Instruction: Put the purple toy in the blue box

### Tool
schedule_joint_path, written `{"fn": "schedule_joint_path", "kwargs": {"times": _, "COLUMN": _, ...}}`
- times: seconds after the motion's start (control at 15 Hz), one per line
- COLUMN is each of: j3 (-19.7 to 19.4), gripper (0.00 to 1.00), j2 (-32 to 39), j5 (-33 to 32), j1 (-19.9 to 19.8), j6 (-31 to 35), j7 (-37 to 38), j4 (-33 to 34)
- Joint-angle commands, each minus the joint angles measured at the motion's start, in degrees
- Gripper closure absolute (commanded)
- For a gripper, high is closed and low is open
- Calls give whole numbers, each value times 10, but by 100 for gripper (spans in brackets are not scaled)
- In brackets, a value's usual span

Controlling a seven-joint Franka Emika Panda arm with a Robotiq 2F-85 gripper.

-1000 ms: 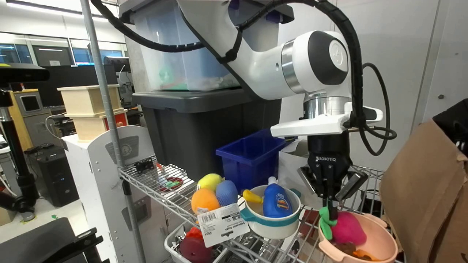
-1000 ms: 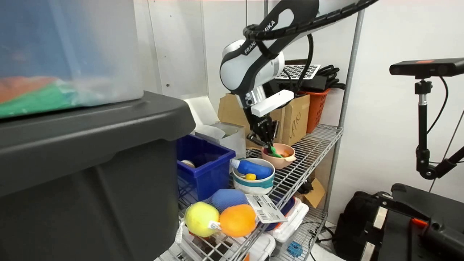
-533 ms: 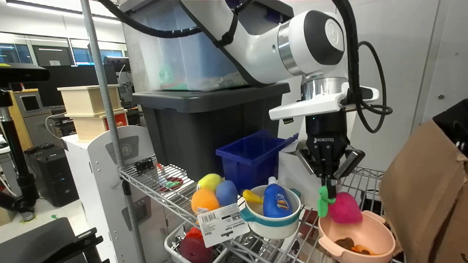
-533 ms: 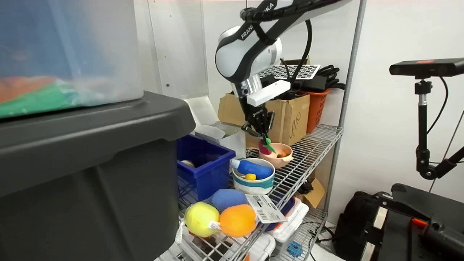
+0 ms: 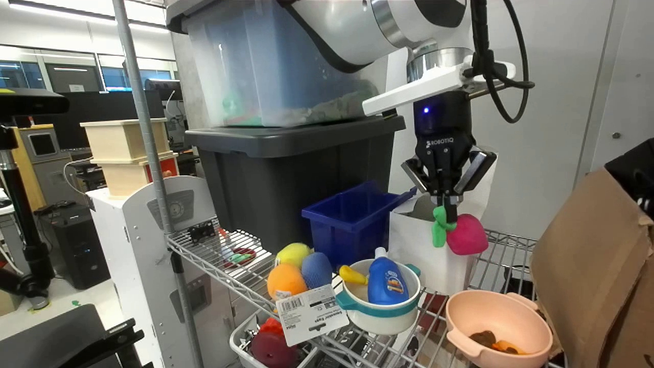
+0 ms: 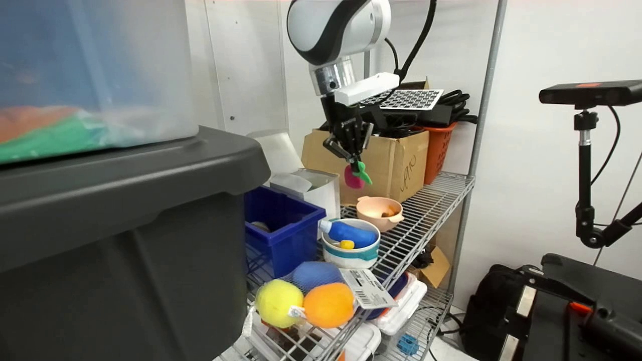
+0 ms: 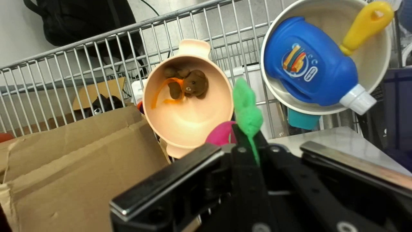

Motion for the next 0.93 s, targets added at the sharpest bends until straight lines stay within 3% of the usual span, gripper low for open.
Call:
{"fn": "schedule_joint_path", "kwargs": {"times": 0.0, "j3": 12, "gripper": 99, "j2": -62, "j5": 5, "j1": 1, "j6": 3, "j7": -18, "j4": -70}}
{"fn": "schedule_joint_path", "kwargs": {"times": 0.47, "j3": 30, "gripper": 99, "j2": -114, "j5": 4, "j1": 14, "j6": 13, "j7": -23, "j4": -127}}
{"fn": "schedule_joint_path", "kwargs": {"times": 0.87, "j3": 61, "gripper": 99, "j2": -170, "j5": 4, "j1": 52, "j6": 19, "j7": -25, "j4": -180}}
